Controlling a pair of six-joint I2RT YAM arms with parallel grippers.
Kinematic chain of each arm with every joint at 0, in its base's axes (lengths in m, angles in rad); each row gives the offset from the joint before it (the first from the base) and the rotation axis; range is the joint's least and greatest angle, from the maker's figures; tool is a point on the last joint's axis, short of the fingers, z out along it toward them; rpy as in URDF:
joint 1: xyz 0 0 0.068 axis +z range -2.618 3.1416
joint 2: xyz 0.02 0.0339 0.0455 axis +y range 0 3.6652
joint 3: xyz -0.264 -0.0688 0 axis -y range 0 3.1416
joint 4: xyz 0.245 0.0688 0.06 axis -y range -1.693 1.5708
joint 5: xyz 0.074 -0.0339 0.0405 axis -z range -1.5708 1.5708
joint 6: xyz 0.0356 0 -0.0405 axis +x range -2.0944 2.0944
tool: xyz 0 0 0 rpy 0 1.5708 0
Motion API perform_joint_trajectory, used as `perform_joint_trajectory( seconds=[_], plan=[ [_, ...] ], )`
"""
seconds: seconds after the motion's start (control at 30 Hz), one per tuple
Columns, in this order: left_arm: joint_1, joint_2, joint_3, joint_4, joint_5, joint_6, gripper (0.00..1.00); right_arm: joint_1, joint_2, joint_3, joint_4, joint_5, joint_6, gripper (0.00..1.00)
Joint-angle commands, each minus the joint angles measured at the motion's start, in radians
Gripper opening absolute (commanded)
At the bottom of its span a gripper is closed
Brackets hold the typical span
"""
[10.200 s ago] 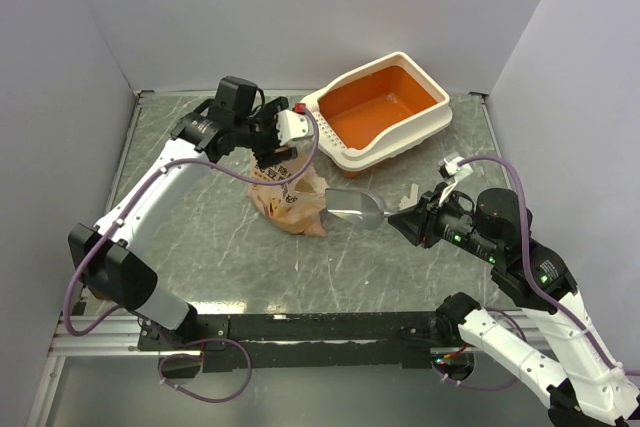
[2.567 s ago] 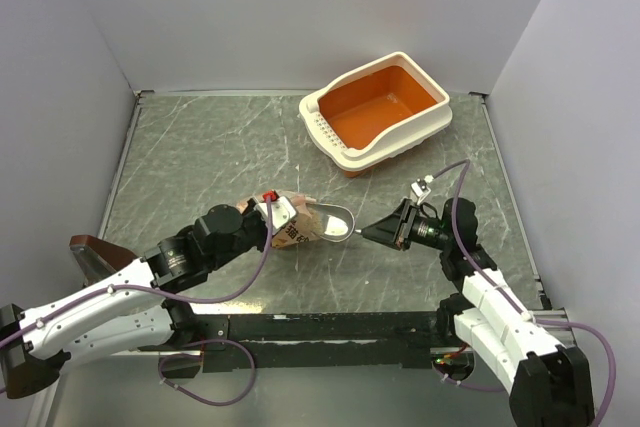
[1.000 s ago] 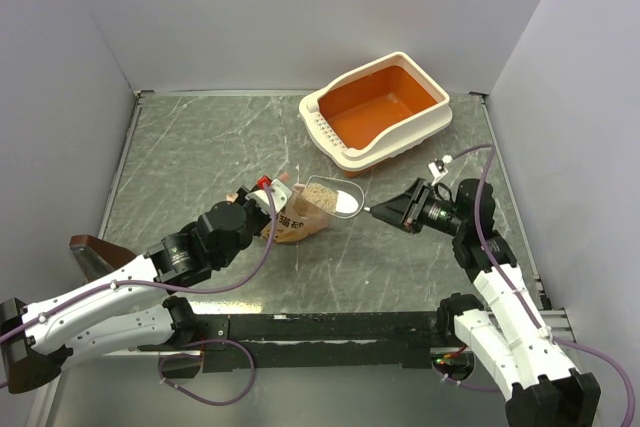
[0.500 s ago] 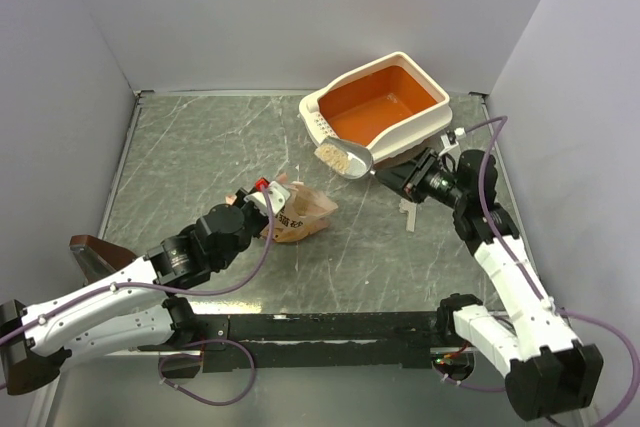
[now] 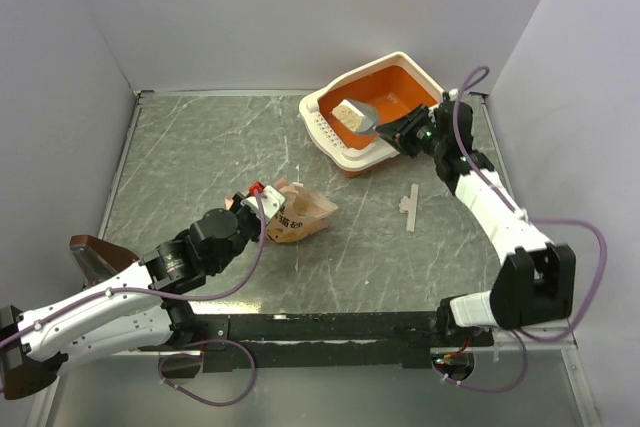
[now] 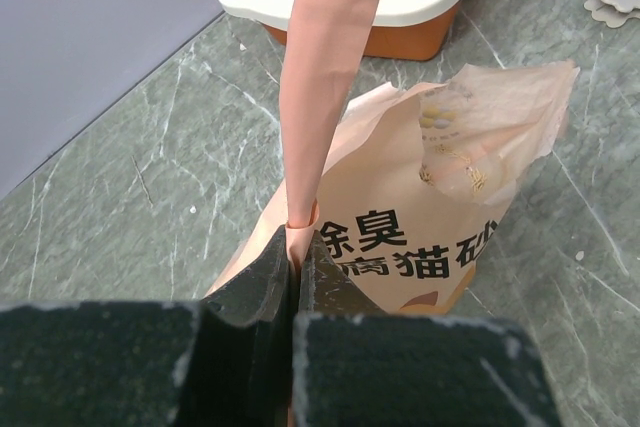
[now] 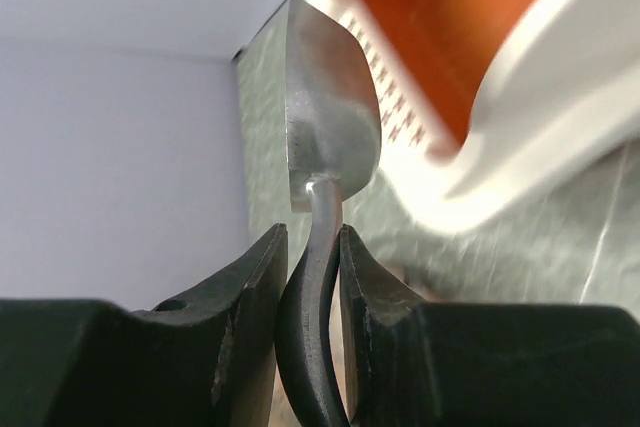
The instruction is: Fill the litter box with clean litter
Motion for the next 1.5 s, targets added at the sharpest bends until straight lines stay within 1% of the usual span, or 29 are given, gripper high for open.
perform_joint_trajectory(
  seconds=[0.0,0.07,0.17,0.33,0.43,0.57,0.7,0.83,0.97,1.07,1.17,1.2,1.23,1.27,1.3,1.33,1.4,1.47],
  plan=[
    [0.001,-0.015,-0.018,-0.002,-0.015,-0.007,0.01,-0.019,0.134,0.15,0.084,0.099,-0.046,0.0],
    [-0.001,-0.017,-0.019,0.002,-0.012,-0.007,0.01,-0.025,0.204,0.181,0.083,0.098,-0.044,0.0],
    [0.001,-0.015,-0.023,0.002,-0.017,-0.004,0.01,-0.032,0.256,0.21,0.083,0.112,-0.056,0.0],
    [0.001,-0.012,-0.026,0.002,-0.019,0.002,0.01,-0.038,0.273,0.201,0.063,0.139,-0.108,0.0],
    [0.001,-0.008,-0.023,-0.001,-0.017,0.001,0.01,-0.048,0.254,0.144,0.06,0.144,-0.127,0.0],
    [0.001,-0.012,-0.025,0.002,-0.019,-0.001,0.01,-0.064,0.168,0.052,0.049,0.145,-0.15,0.0],
    [0.001,-0.012,-0.022,0.001,-0.017,-0.005,0.01,-0.064,0.067,-0.078,0.026,0.171,-0.156,0.0],
    [0.001,-0.017,-0.022,0.002,-0.011,-0.011,0.01,-0.068,-0.019,-0.149,-0.028,0.191,-0.178,0.0],
    [-0.001,-0.014,-0.017,-0.002,-0.002,-0.013,0.01,-0.071,-0.144,-0.192,-0.089,0.221,-0.213,0.0],
    [0.001,-0.02,-0.015,-0.001,0.003,-0.014,0.01,-0.07,-0.19,-0.165,-0.163,0.242,-0.269,0.0],
    [0.001,-0.023,-0.015,0.001,0.009,-0.013,0.01,-0.061,-0.164,-0.07,-0.239,0.265,-0.355,0.0],
    [0.001,-0.023,-0.014,-0.001,0.011,-0.014,0.01,-0.047,-0.146,-0.004,-0.261,0.27,-0.381,0.0],
    [0.001,-0.023,-0.014,0.001,0.012,-0.016,0.01,-0.038,-0.1,0.035,-0.284,0.28,-0.442,0.0],
    [0.001,-0.023,-0.012,-0.001,0.014,-0.016,0.01,-0.029,-0.077,0.074,-0.34,0.291,-0.466,0.0],
    [0.001,-0.023,-0.012,-0.002,0.014,-0.018,0.01,-0.01,-0.057,0.133,-0.353,0.299,-0.489,0.0],
    [0.001,-0.025,-0.012,-0.001,0.012,-0.019,0.01,-0.003,-0.04,0.153,-0.359,0.305,-0.535,0.0],
    [0.001,-0.026,-0.014,-0.002,0.012,-0.016,0.01,0.022,0.005,0.223,-0.393,0.358,-0.584,0.0],
    [0.001,-0.026,-0.017,0.001,0.014,-0.014,0.01,0.083,0.069,0.288,-0.436,0.42,-0.674,0.0]
  ],
)
